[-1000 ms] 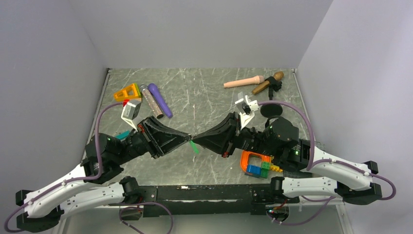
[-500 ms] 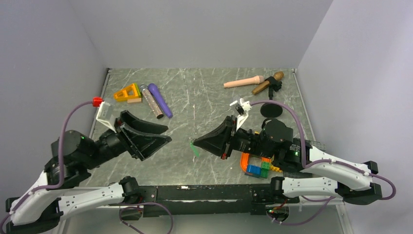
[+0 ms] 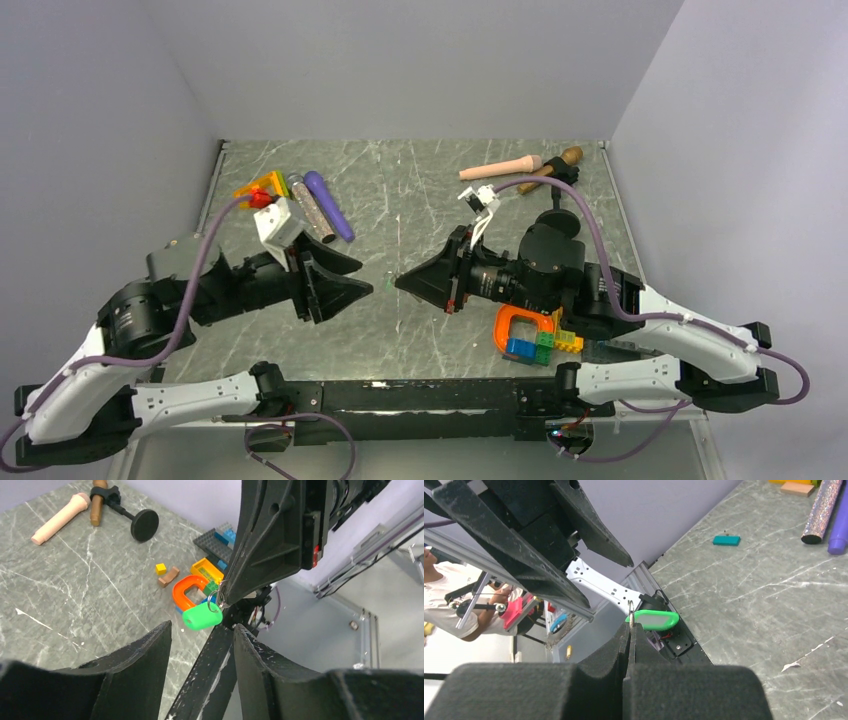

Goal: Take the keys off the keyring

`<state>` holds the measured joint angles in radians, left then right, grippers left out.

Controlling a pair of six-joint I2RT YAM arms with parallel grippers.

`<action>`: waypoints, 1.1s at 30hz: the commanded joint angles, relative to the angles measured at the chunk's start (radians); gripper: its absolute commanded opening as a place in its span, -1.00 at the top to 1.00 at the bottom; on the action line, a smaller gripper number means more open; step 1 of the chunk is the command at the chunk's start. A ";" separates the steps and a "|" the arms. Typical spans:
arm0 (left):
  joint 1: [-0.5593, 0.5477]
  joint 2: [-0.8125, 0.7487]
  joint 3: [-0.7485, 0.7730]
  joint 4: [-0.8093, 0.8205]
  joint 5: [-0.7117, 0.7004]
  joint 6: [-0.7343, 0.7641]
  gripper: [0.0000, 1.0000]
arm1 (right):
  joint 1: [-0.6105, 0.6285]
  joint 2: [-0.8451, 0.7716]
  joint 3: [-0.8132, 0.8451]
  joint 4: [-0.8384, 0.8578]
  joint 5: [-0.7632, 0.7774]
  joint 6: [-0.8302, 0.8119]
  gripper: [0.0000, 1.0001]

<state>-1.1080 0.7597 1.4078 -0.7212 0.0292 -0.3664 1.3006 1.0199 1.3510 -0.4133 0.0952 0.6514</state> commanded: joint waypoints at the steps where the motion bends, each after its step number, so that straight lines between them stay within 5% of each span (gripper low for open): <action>1: -0.005 0.042 0.032 -0.019 0.095 0.107 -0.05 | 0.005 0.014 0.065 -0.060 -0.023 0.016 1.00; 25: -0.005 0.087 -0.006 0.068 0.166 0.140 0.23 | 0.005 0.023 0.073 -0.060 -0.085 0.001 1.00; 30: -0.005 0.083 -0.019 0.092 0.176 0.134 0.43 | 0.005 0.017 0.067 -0.056 -0.089 -0.001 1.00; 33: -0.004 0.085 -0.023 0.098 0.185 0.127 0.72 | 0.004 0.012 0.064 -0.052 -0.090 -0.002 1.00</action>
<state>-1.1080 0.8425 1.3857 -0.6884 0.1875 -0.2474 1.3006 1.0527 1.3869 -0.4858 0.0170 0.6571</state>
